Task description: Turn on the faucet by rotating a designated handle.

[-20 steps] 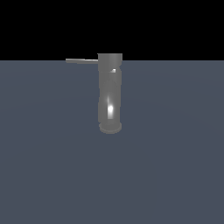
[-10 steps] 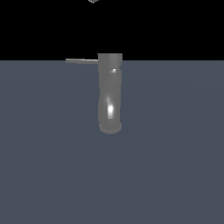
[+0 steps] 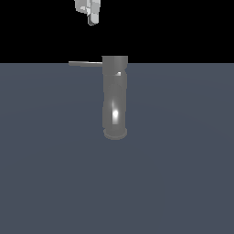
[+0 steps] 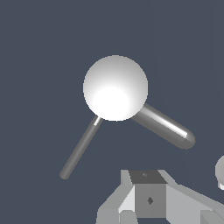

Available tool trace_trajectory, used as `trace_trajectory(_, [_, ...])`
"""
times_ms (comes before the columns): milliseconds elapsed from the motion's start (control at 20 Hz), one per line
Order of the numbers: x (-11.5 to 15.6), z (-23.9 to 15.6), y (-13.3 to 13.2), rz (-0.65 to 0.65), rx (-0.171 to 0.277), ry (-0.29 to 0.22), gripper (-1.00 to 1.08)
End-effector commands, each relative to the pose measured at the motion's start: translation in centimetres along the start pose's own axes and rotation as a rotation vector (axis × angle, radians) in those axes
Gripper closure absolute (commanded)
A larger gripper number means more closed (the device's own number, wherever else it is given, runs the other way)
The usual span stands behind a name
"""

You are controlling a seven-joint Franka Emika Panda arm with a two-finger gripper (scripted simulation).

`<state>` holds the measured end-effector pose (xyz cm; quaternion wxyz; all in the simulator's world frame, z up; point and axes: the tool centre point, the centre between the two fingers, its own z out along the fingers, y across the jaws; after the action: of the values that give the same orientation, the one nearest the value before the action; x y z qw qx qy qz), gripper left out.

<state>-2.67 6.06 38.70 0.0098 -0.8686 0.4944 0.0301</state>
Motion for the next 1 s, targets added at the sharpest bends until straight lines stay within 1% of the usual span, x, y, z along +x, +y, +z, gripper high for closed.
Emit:
trace_trajectory(0, [0.0,0.8,-1.3,0.058,0.002,0.004,1.08])
trace_trajectory(650, [-0.2,5.9,-7.7,0.348,0.014,0.033,1.08])
trace_trajectory(950, [-0.5,8.0,-10.0,0.455,0.021,0.045,1.08])
